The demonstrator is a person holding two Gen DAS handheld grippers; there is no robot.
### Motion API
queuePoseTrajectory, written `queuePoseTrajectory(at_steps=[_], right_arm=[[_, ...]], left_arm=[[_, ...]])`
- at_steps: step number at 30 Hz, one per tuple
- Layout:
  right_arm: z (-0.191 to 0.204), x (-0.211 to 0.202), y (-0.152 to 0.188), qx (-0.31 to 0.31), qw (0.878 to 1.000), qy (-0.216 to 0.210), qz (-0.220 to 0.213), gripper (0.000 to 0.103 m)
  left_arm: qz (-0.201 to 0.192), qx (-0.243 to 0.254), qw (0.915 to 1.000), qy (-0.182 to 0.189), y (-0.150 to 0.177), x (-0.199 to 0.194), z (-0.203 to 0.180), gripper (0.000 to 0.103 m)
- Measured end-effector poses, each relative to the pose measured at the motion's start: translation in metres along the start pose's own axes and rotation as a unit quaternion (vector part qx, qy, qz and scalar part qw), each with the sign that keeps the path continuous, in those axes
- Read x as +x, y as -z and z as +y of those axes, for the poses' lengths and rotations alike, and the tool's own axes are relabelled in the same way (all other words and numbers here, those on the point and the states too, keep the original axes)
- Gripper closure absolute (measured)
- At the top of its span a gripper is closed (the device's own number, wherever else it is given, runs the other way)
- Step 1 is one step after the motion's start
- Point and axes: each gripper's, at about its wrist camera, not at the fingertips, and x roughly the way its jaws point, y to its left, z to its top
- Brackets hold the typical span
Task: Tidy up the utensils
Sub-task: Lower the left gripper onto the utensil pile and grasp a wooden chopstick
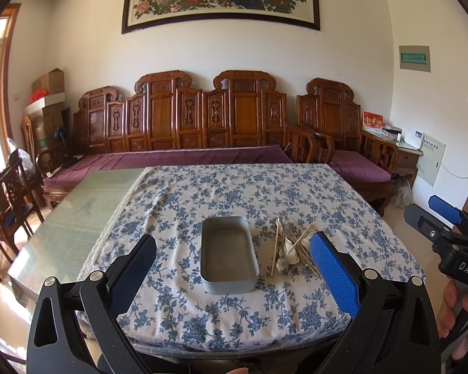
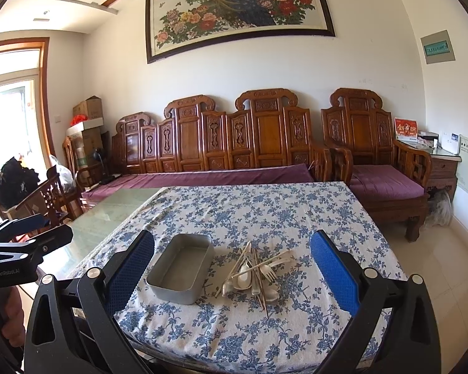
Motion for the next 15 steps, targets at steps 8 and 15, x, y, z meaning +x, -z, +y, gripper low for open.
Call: queuePoseTrajectory(at_steps=[8, 15], right_arm=[[-0.019, 0.028, 0.015, 0.005, 1.000, -0.008, 0.024, 0.005], [-0.041, 0.071, 0.024, 0.004, 0.999, -0.004, 0.051, 0.020]], left_arm=[[0.040, 0.023, 0.9985, 0.028, 0.013, 0.040, -0.009, 0.008], [0.069, 0.043, 0.9955, 0.048, 0.014, 0.076, -0.018, 0.008]])
